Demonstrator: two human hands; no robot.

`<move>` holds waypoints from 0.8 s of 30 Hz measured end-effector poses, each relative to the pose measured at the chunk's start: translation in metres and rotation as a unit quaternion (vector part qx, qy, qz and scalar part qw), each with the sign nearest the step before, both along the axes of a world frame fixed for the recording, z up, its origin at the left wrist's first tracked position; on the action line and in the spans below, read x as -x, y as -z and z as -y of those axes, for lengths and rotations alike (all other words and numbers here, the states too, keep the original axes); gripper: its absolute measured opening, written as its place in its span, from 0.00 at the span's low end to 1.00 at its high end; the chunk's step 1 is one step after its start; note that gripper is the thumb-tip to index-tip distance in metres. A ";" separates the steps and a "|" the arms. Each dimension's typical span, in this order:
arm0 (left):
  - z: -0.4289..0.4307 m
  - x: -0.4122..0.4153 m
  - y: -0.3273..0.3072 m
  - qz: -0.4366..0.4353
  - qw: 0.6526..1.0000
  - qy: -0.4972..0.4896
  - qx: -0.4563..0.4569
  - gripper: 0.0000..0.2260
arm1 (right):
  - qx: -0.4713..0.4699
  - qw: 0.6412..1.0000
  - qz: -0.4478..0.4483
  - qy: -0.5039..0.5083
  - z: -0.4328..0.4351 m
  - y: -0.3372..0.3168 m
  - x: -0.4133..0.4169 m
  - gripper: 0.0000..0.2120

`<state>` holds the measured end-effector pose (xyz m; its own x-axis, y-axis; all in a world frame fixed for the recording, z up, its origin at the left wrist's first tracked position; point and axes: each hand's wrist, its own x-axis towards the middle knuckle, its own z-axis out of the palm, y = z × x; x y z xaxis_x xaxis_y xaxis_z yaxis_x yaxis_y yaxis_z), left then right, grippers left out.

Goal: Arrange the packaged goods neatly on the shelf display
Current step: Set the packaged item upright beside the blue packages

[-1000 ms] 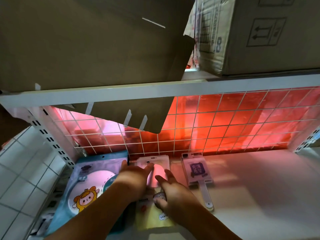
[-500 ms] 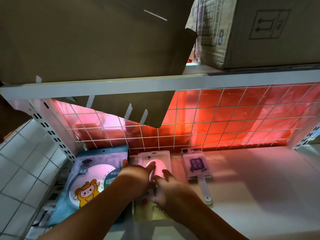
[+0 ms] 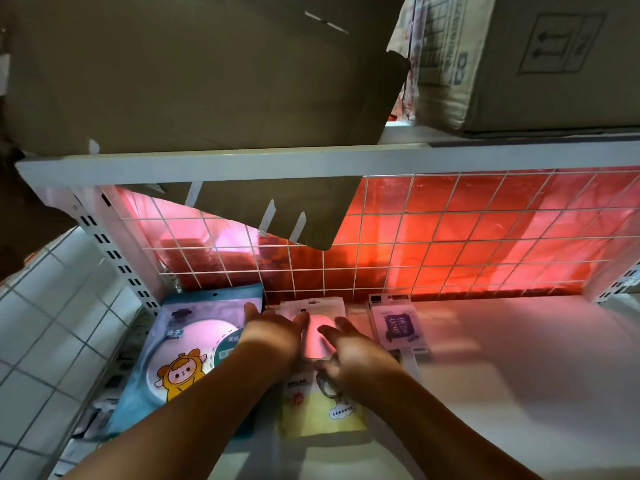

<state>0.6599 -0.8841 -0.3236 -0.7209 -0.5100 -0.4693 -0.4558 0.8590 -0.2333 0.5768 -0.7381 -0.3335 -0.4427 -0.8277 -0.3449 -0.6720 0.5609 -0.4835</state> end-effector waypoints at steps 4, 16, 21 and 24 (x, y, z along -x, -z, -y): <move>0.005 0.008 -0.001 0.006 1.000 -0.005 -0.015 0.45 | 0.007 0.999 -0.021 -0.026 0.010 0.000 0.006 0.32; 0.006 0.000 0.003 -0.119 0.992 0.005 -0.030 0.29 | 0.065 0.994 -0.066 -0.056 0.019 -0.002 0.016 0.27; 0.007 0.007 0.000 -0.064 0.997 -0.017 -0.038 0.31 | 0.060 0.993 -0.079 -0.070 0.018 0.002 0.018 0.27; 0.008 0.016 -0.011 0.038 0.999 -0.005 -0.017 0.43 | 0.049 0.993 -0.087 -0.057 0.018 0.005 0.023 0.30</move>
